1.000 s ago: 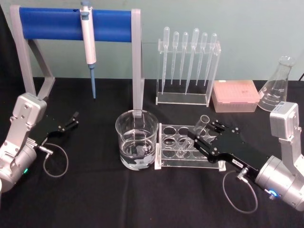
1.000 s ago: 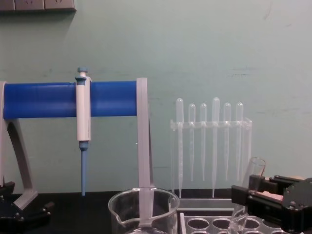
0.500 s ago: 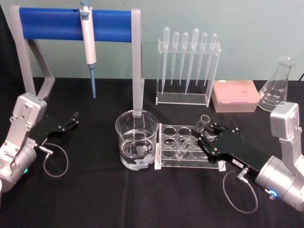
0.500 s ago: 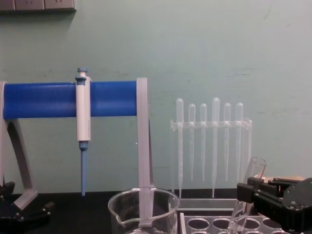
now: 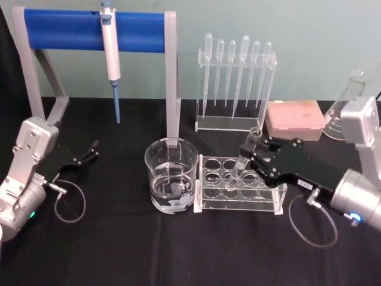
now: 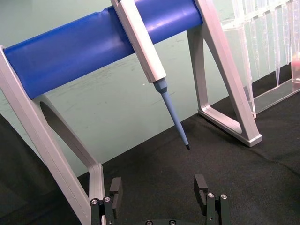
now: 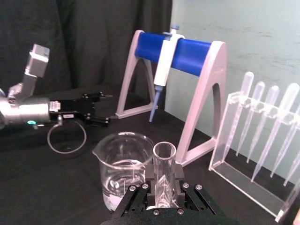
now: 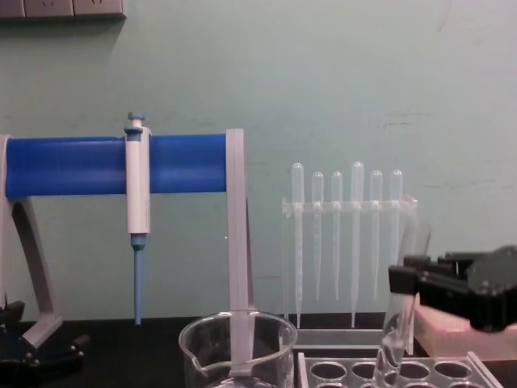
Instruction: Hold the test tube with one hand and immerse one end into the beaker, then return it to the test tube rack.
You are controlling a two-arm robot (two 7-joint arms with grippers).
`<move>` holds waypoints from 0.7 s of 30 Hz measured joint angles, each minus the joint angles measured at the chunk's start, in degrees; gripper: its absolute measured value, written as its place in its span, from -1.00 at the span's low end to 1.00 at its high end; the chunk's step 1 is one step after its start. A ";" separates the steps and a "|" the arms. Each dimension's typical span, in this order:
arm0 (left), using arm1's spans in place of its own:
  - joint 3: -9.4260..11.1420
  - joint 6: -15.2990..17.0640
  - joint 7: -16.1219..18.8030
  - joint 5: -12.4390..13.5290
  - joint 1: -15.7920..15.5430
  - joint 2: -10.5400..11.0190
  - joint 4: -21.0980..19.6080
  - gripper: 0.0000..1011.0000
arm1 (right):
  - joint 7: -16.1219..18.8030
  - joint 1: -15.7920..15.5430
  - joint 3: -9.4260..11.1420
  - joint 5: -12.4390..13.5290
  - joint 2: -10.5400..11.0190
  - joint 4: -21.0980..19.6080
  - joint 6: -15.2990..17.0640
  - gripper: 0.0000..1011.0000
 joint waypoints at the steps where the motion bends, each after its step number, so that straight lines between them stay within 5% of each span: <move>1: 0.00 0.00 0.00 0.00 0.00 0.00 0.00 0.98 | 0.61 0.73 0.11 0.60 0.54 -0.68 1.48 -0.56; 9: 0.00 0.00 0.00 0.00 0.00 0.00 0.00 0.98 | 2.35 4.41 0.27 4.69 3.04 -3.97 8.82 -0.56; 21: 0.00 0.00 0.00 0.00 0.00 0.00 0.00 0.98 | 2.22 8.46 -0.37 6.76 5.28 -6.13 12.93 -0.56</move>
